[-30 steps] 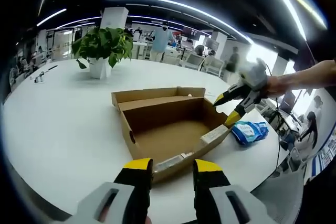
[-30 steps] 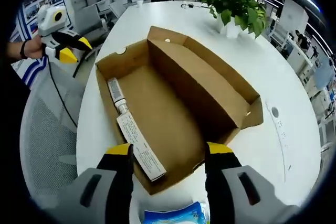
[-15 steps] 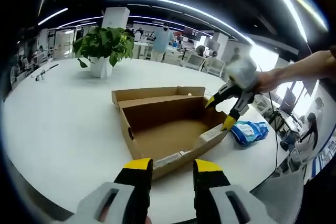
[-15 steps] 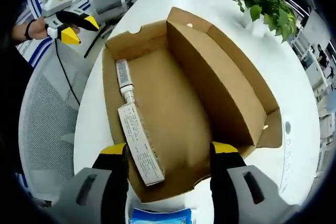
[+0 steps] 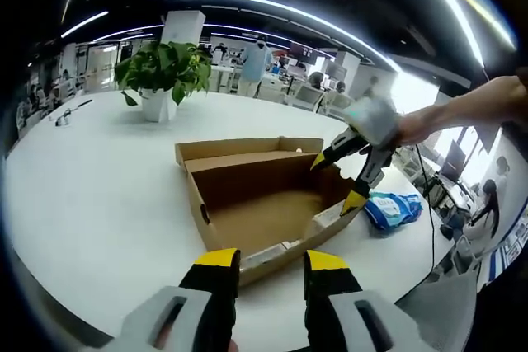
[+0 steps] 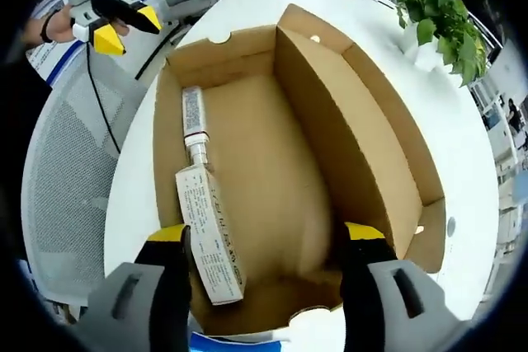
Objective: Operate the shoe box by opening the lid, removing the specified soft item, and placing it in the target area until the item is outside and the box remains undamaged.
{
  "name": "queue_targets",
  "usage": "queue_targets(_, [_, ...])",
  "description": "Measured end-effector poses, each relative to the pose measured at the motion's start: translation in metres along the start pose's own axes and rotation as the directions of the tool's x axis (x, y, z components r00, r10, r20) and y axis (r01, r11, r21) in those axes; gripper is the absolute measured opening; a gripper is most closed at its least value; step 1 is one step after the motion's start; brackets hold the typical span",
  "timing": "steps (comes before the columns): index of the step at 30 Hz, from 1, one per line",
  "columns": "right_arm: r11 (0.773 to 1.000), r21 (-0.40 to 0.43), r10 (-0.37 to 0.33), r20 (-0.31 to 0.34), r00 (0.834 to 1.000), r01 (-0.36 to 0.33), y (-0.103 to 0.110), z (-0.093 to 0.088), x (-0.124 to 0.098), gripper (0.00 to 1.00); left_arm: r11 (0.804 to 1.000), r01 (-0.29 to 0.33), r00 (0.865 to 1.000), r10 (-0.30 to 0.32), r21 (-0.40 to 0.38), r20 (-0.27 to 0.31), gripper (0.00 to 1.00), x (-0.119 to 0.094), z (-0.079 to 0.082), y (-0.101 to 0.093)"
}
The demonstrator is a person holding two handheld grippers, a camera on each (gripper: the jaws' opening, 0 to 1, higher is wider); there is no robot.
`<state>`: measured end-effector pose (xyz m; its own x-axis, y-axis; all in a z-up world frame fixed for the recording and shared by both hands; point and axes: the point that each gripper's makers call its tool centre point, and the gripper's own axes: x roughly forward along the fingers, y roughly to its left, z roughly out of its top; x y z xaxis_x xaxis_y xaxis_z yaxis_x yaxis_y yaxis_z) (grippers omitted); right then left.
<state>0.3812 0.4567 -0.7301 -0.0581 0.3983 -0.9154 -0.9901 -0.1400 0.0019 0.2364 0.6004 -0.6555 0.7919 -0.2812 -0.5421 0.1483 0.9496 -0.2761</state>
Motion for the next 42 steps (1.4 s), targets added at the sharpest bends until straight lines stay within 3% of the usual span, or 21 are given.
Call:
queue_targets(10, [1.0,-0.012,-0.027,-0.017,0.999,0.027,-0.009,-0.008,-0.007,0.68,1.0,-0.007,1.0,0.006,-0.008,-0.006,0.31,-0.001,-0.003,0.001])
queue_targets(15, [0.999,-0.031,0.017,0.009,1.0,-0.016,0.003,0.003,-0.005,0.71,1.0,-0.002,1.0,0.002,-0.005,-0.007,0.31,0.001,-0.001,0.0])
queue_targets(26, [0.992,-0.121,-0.041,-0.097,0.994,0.029,0.001,-0.002,0.017,0.65,1.0,-0.004,1.0,0.004,-0.011,-0.003,0.31,0.001,0.001,0.005])
queue_targets(33, [0.986,-0.167,-0.026,-0.159,0.987,-0.001,0.012,-0.01,0.032,0.47,1.0,-0.013,1.0,0.013,-0.017,0.001,0.31,-0.001,0.003,0.009])
queue_targets(38, [0.977,-0.203,0.019,-0.184,0.983,-0.057,0.032,-0.012,0.035,0.19,1.0,-0.014,1.0,0.014,-0.016,0.0,0.31,-0.002,0.003,0.01])
queue_targets(40, [0.98,-0.199,-0.015,-0.178,0.984,-0.021,0.026,-0.012,0.034,0.18,1.0,-0.015,1.0,0.015,-0.014,-0.004,0.31,-0.001,0.002,0.011])
queue_targets(42, [0.993,-0.12,0.0,-0.165,0.986,-0.02,0.028,-0.012,0.034,0.18,1.0,-0.012,1.0,0.012,-0.012,-0.011,0.31,0.0,0.0,0.012])
